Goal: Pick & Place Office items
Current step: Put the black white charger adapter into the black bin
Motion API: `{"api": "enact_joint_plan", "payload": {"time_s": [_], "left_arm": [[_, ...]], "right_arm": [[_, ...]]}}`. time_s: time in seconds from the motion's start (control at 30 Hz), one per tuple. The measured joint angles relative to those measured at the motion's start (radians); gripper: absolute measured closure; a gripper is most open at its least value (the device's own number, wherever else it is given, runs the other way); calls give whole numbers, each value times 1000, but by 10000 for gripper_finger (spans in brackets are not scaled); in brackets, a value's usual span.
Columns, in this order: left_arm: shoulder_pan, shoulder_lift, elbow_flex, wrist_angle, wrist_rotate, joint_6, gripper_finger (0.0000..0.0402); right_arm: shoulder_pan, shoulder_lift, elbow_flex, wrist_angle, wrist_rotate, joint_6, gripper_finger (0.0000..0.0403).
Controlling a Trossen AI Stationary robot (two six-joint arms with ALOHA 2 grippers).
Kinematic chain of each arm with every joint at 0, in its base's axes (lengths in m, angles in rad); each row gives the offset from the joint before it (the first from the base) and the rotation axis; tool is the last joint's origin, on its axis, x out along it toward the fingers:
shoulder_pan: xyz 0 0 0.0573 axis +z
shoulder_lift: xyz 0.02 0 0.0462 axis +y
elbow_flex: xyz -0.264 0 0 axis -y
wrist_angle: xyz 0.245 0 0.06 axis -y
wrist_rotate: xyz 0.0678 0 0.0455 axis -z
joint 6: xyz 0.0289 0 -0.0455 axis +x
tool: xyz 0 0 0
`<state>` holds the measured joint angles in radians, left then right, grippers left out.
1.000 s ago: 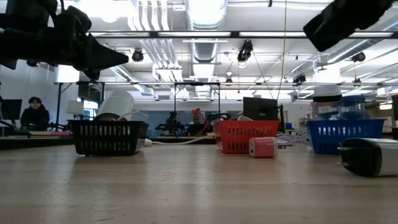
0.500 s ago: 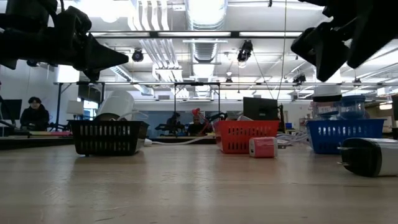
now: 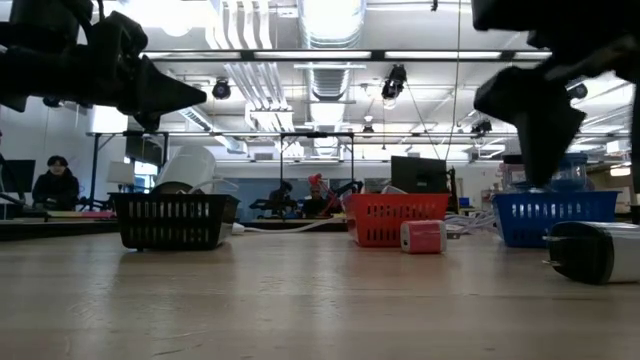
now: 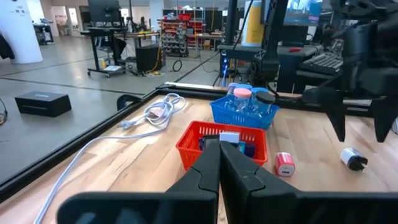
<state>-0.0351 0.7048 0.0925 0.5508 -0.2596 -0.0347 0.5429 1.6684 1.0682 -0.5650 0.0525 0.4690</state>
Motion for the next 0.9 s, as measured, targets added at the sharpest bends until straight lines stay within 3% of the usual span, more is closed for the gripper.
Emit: {"api": "enact_joint_plan", "payload": {"time_s": [0.37, 0.9], "left_arm": [[0, 0, 0, -4, -1, 5, 392], [0, 0, 0, 3, -5, 20, 392]], "right_arm": [[47, 157, 93, -63, 27, 20, 115], [47, 165, 22, -8, 82, 15, 180]]}}
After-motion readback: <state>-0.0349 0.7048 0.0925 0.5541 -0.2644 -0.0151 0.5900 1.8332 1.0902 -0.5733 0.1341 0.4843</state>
